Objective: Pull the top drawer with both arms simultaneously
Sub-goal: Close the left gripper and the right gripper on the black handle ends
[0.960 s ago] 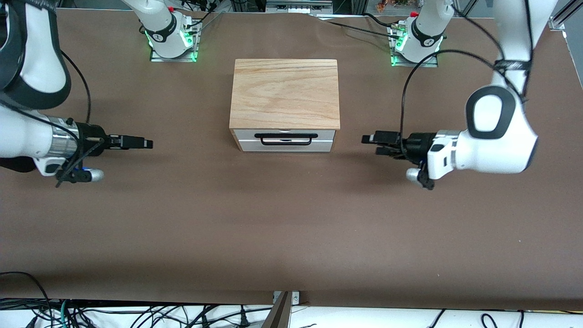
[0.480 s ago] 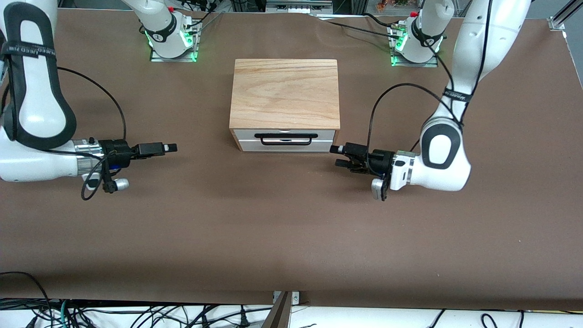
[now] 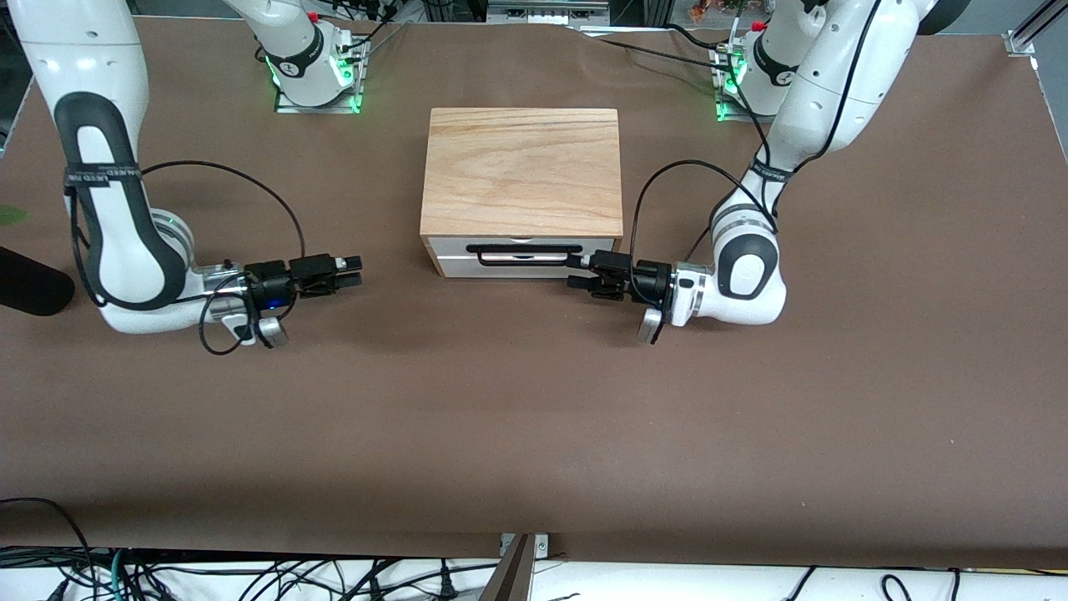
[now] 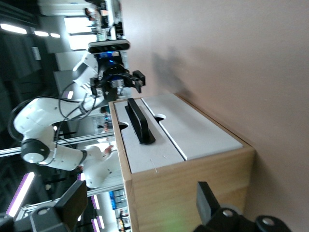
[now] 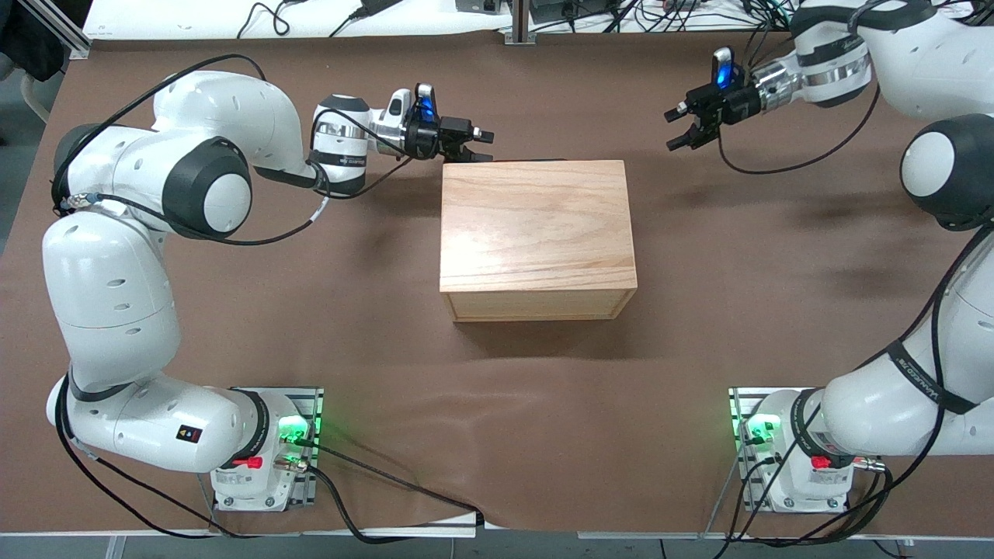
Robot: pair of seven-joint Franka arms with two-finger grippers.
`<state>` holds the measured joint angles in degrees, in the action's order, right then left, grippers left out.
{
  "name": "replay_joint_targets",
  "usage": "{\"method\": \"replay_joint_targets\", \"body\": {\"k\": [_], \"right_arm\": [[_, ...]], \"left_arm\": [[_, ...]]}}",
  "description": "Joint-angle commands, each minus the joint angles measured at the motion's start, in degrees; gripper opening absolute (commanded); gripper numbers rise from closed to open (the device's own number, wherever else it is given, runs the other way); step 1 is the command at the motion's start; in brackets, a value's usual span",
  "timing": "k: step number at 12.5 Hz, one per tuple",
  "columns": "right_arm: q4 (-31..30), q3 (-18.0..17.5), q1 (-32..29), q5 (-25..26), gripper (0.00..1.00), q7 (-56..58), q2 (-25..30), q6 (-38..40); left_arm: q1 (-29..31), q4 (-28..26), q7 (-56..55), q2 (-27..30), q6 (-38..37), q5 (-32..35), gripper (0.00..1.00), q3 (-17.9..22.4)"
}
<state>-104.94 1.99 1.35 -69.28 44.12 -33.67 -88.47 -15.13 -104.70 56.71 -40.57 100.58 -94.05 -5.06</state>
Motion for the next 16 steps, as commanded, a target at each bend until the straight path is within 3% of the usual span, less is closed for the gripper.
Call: {"method": "replay_joint_targets", "body": {"k": [1,3,6,10,11,14,16], "right_arm": [[-4.6,-0.2,3.5,-8.4,1.0,5.7,0.2,-0.5],[-5.4,-0.2,6.1,-12.4,1.0,9.3,-0.9,-0.8],[-5.4,-0.2,9.3,-17.4,1.0,12.2,-2.1,-1.9],[-5.0,-0.2,15.2,-26.9,1.0,18.7,-5.1,-5.8],[-4.7,-0.1,16.3,-29.0,1.0,20.0,-6.2,-6.1],[-4.6,-0.1,17.8,-30.9,1.0,21.1,-6.8,-7.4],[-4.6,-0.1,17.9,-30.9,0.99,21.1,-6.8,-7.3]], "left_arm": [[-0.1,-2.5,2.3,1.3,0.0,-2.2,0.61,-1.1],[-0.2,-3.6,2.3,1.3,0.0,-3.0,0.59,-1.4],[-0.2,-3.5,2.3,1.3,0.0,-3.1,0.39,-1.6],[-0.2,-3.1,2.1,0.5,-0.5,-3.1,0.32,-1.6],[-0.1,-3.0,2.0,0.4,-0.5,-3.1,0.25,-1.6],[0.0,-2.8,1.8,0.4,-0.5,-3.1,0.0,-1.6],[-0.1,-2.7,1.8,0.4,-0.5,-3.1,0.0,-1.6]]}}
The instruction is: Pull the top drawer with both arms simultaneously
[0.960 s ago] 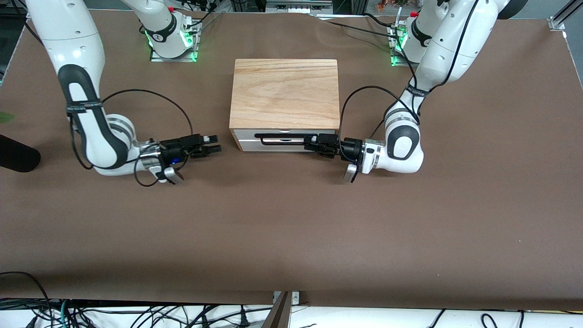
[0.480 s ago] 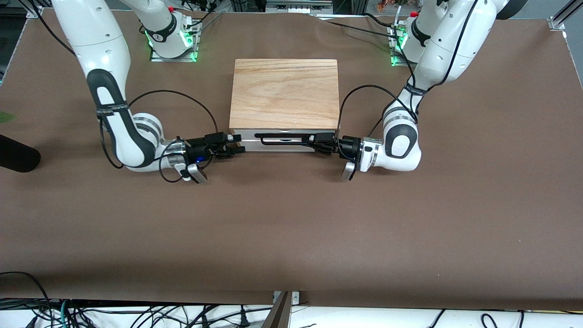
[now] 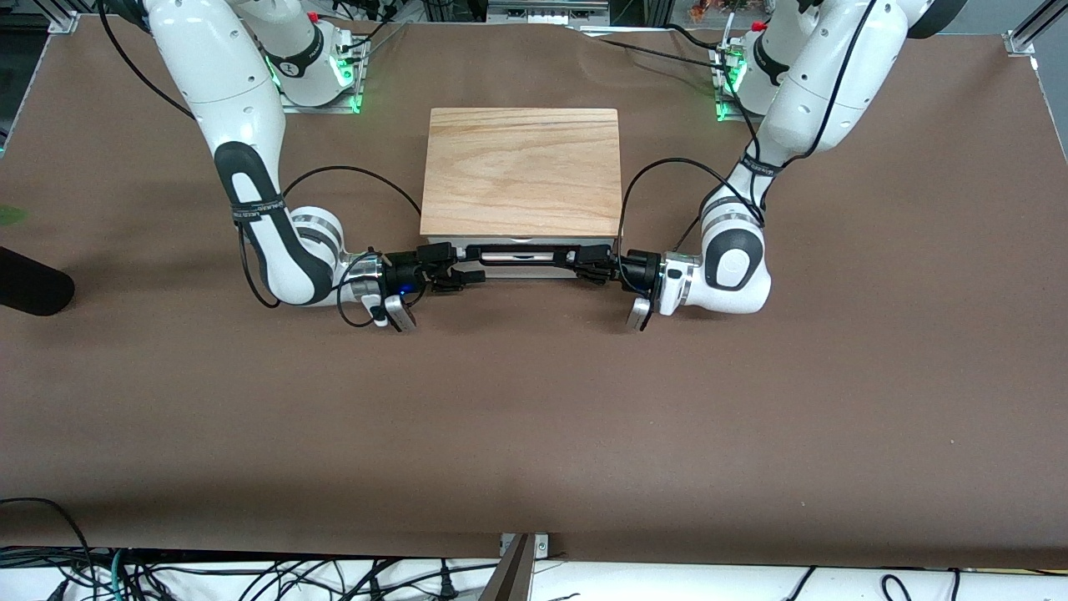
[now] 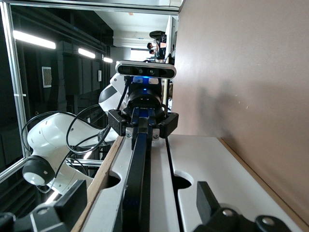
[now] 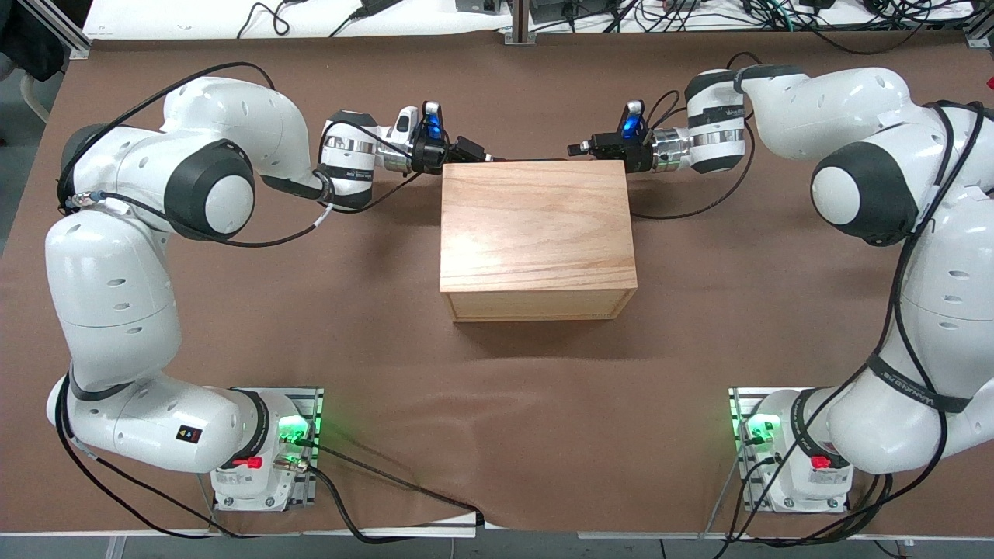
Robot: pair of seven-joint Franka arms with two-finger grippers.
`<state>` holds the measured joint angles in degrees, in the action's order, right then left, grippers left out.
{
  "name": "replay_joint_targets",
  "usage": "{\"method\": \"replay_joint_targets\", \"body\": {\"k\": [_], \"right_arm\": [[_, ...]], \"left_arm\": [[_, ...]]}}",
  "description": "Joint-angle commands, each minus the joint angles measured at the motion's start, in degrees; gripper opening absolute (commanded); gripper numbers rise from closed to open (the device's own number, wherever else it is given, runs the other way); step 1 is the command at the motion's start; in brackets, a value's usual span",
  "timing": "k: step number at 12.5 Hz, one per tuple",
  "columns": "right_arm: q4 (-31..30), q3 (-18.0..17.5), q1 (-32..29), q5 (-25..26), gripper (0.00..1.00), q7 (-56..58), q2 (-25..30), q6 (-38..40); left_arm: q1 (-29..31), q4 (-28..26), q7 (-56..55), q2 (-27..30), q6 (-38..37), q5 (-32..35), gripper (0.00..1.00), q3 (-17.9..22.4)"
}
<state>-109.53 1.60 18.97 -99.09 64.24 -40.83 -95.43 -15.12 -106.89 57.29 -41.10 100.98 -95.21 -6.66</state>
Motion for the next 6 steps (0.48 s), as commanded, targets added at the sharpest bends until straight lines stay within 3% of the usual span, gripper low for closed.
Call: {"method": "replay_joint_targets", "body": {"k": [1,6], "right_arm": [[0.0,0.2,0.3,-1.1,0.95,1.0,0.4,-0.4],[-0.1,0.2,0.9,-1.7,0.86,0.7,0.6,-0.3]], "left_arm": [[-0.1,-0.4,1.2,0.9,-0.9,-1.9,0.0,0.0],[-0.1,-0.2,0.8,1.0,-0.9,-1.9,0.0,0.0]]}}
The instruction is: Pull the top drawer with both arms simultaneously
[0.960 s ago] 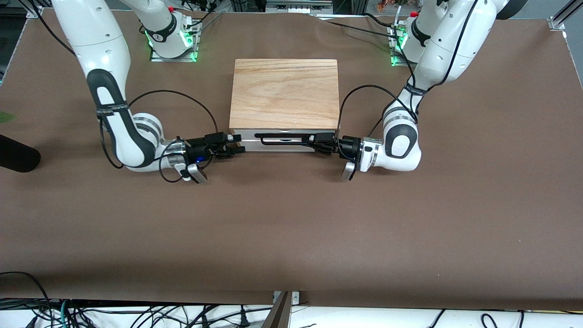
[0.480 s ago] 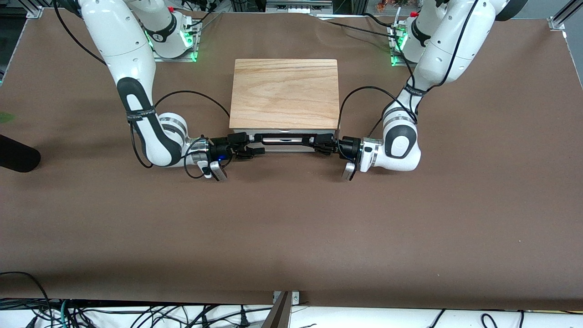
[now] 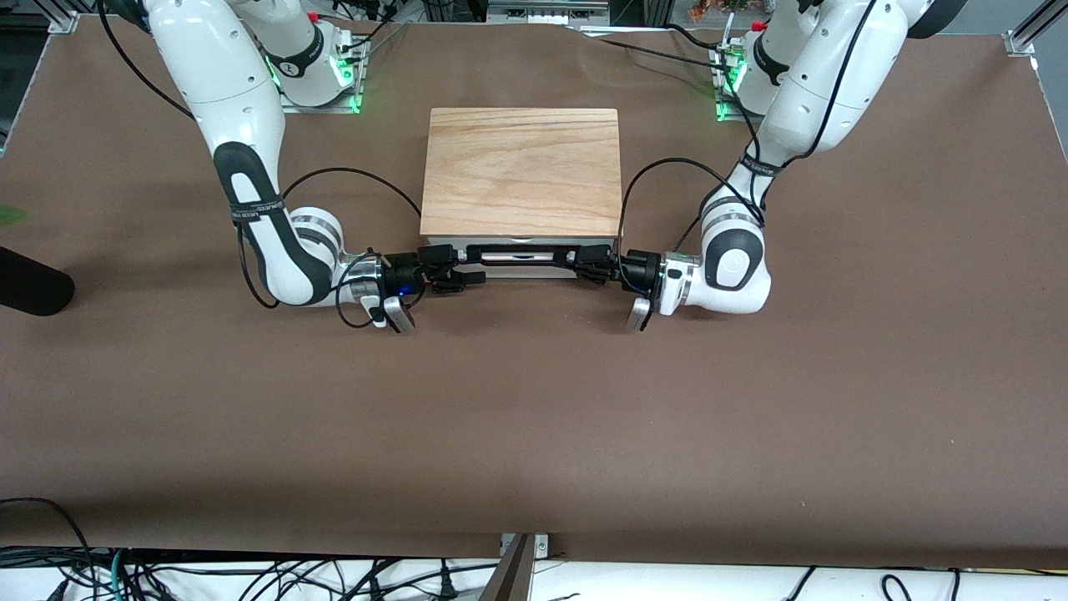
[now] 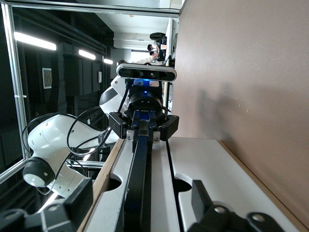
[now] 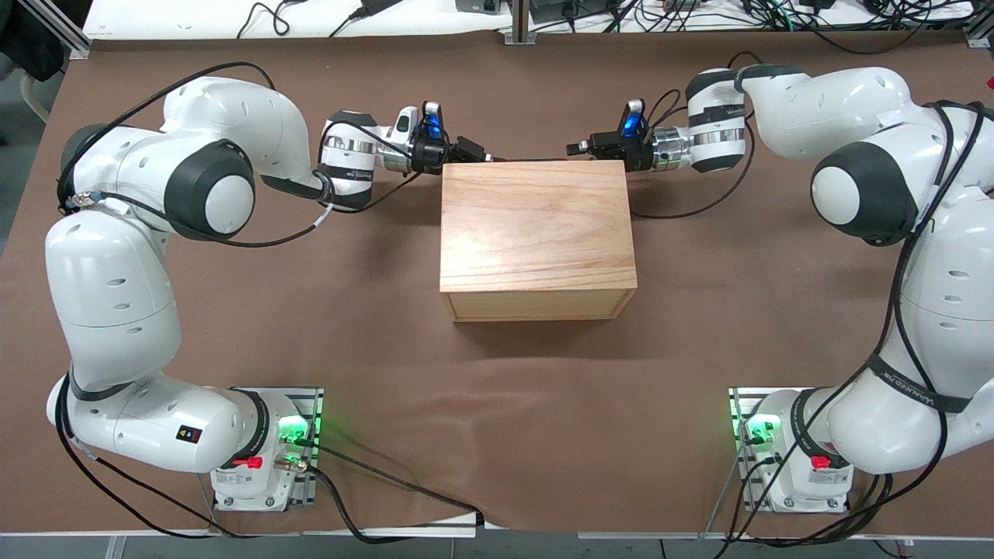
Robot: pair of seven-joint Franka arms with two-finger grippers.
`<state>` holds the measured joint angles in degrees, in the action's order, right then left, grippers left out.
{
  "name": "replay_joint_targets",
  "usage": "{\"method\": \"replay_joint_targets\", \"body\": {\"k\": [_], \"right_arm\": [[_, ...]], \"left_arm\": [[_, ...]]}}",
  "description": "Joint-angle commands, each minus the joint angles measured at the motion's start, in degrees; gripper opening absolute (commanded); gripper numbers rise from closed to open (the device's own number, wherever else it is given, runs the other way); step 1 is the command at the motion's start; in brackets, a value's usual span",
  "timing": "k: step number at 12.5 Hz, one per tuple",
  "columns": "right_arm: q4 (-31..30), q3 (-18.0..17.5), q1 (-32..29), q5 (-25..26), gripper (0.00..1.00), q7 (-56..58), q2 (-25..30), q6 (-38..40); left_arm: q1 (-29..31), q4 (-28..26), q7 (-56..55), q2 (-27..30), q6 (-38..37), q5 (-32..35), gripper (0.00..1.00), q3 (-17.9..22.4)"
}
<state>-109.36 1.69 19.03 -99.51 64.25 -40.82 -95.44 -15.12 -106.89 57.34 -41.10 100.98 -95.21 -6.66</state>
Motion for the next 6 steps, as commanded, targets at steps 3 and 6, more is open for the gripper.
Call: {"method": "replay_joint_targets", "body": {"k": [3,6], "right_arm": [[-0.4,-0.2,1.0,-1.3,0.8,0.7,0.7,-0.1],[-0.8,-0.2,1.1,-1.3,0.75,0.6,0.8,0.3]], "left_arm": [[-0.2,-0.3,0.8,1.0,-0.9,-1.9,0.0,0.0],[-0.2,-0.3,0.8,1.0,-0.9,-1.9,0.0,0.0]]}}
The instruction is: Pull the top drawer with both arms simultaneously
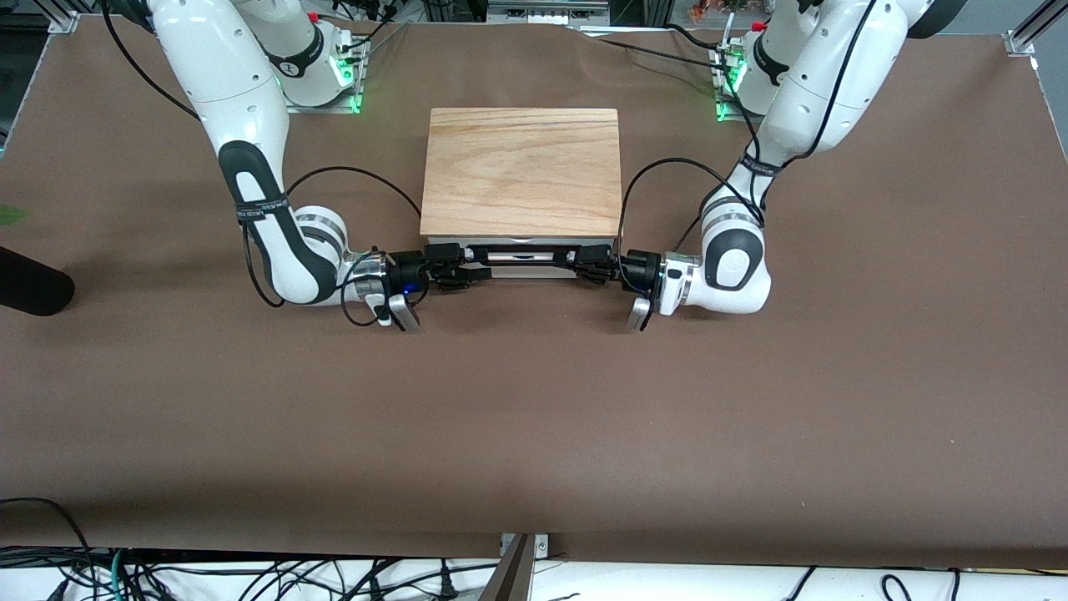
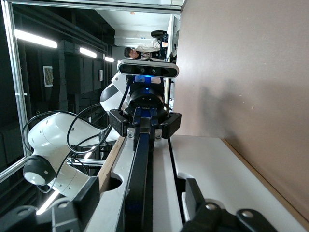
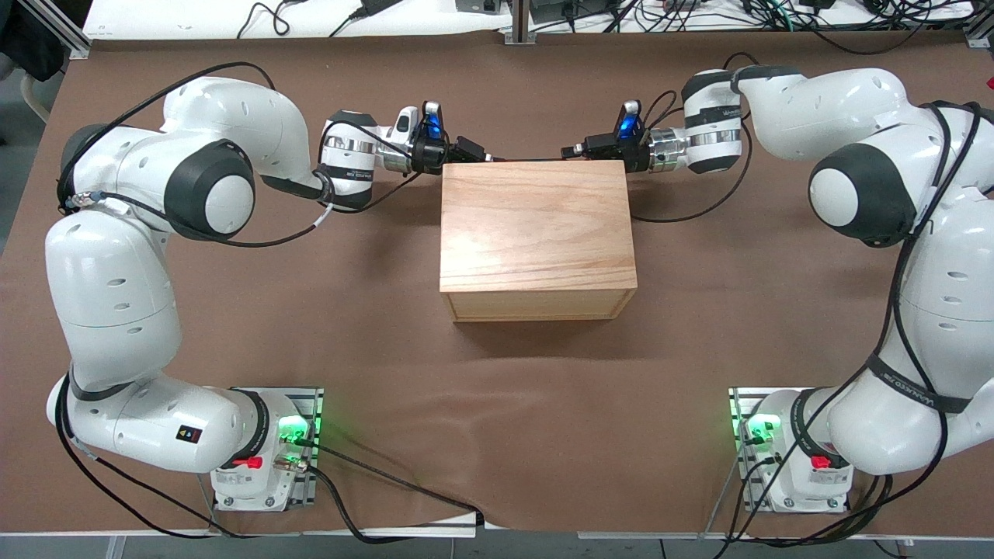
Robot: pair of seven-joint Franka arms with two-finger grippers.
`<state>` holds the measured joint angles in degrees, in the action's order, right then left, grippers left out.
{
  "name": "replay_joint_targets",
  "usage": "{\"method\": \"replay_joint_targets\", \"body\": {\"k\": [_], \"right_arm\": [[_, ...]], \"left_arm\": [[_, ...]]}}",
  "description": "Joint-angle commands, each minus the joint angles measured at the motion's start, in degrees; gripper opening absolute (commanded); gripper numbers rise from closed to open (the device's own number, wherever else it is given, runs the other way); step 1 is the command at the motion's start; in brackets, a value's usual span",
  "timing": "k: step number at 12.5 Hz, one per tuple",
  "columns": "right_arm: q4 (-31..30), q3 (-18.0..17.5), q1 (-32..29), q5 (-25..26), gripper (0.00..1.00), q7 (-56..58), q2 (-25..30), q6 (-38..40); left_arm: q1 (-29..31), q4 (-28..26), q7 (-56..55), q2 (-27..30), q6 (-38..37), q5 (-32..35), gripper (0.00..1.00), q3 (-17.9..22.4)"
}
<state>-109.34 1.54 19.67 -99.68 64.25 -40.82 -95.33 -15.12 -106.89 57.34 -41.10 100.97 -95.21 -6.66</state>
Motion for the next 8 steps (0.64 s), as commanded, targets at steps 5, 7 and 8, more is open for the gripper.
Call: {"method": "replay_joint_targets", "body": {"k": [5,7,8], "right_arm": [[-1.0,0.0,0.4,-1.1,0.36,0.4,0.9,0.2],[-1.0,0.0,0.4,-1.1,0.21,0.4,0.9,0.2],[-1.0,0.0,0.4,-1.1,0.21,0.4,0.9,0.2]], "left_arm": [[-0.2,-0.2,0.9,1.0,-0.9,-1.9,0.0,0.0],[-0.2,-0.2,0.9,1.0,-0.9,-1.9,0.0,0.0],[-0.2,-0.2,0.9,1.0,-0.9,-1.9,0.0,0.0]]}}
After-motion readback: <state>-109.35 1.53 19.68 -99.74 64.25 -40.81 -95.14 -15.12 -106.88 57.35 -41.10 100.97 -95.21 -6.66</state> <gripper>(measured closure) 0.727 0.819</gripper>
